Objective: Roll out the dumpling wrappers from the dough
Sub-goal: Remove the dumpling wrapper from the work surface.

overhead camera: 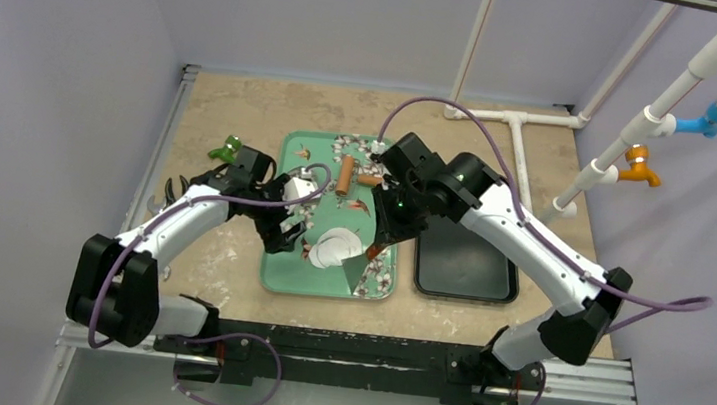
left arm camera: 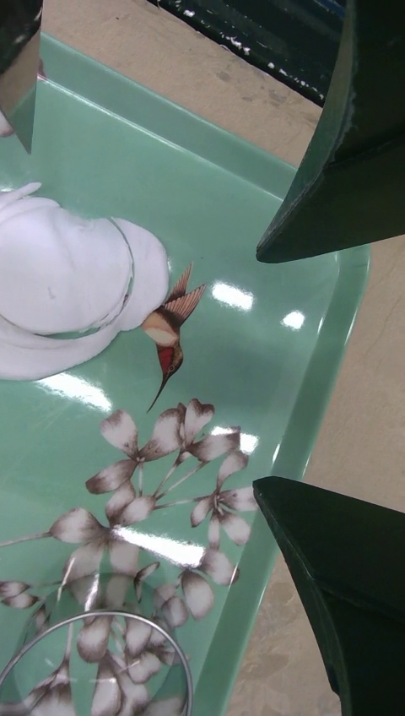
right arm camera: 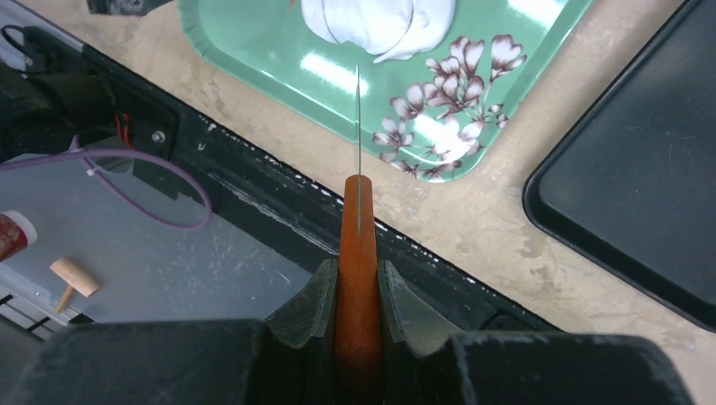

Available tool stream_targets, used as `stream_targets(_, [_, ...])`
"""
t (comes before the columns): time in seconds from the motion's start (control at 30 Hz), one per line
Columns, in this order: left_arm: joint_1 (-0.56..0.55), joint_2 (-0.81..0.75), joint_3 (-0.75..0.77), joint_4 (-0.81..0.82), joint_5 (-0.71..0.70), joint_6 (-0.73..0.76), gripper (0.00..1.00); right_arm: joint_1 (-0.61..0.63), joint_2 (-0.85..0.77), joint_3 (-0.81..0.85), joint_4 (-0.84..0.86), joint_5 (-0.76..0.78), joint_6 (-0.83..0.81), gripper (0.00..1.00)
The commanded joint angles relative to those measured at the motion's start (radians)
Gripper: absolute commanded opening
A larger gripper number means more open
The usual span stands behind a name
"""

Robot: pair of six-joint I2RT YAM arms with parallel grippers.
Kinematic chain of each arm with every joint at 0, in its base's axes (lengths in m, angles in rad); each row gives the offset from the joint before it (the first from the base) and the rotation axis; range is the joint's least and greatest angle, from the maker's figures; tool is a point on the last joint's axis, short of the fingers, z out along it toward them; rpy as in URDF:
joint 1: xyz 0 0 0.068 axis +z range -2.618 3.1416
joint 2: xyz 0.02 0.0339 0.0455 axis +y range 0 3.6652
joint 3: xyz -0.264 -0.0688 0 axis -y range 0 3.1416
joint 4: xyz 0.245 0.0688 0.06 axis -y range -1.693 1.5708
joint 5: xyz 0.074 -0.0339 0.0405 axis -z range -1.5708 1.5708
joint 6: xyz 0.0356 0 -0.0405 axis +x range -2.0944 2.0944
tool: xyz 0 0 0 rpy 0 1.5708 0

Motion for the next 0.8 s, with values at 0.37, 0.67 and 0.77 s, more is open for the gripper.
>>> stream_targets(0.37, [0.005,0.008,0.044,-0.049,0.051,0.023,1.0,-0.013,0.195,0.202,-0.145,0.084,-0.025,0.0])
stream_targets(0.67, [0.004,0.028,0.047,-0.047,0.07,0.02,1.0,-0.071,0.112,0.194,-0.035,0.108,0.078,0.0])
stream_targets(0.77, [0.004,0.042,0.046,-0.046,0.052,0.025,1.0,-0.096,0.088,0.15,-0.002,0.166,0.098,0.0])
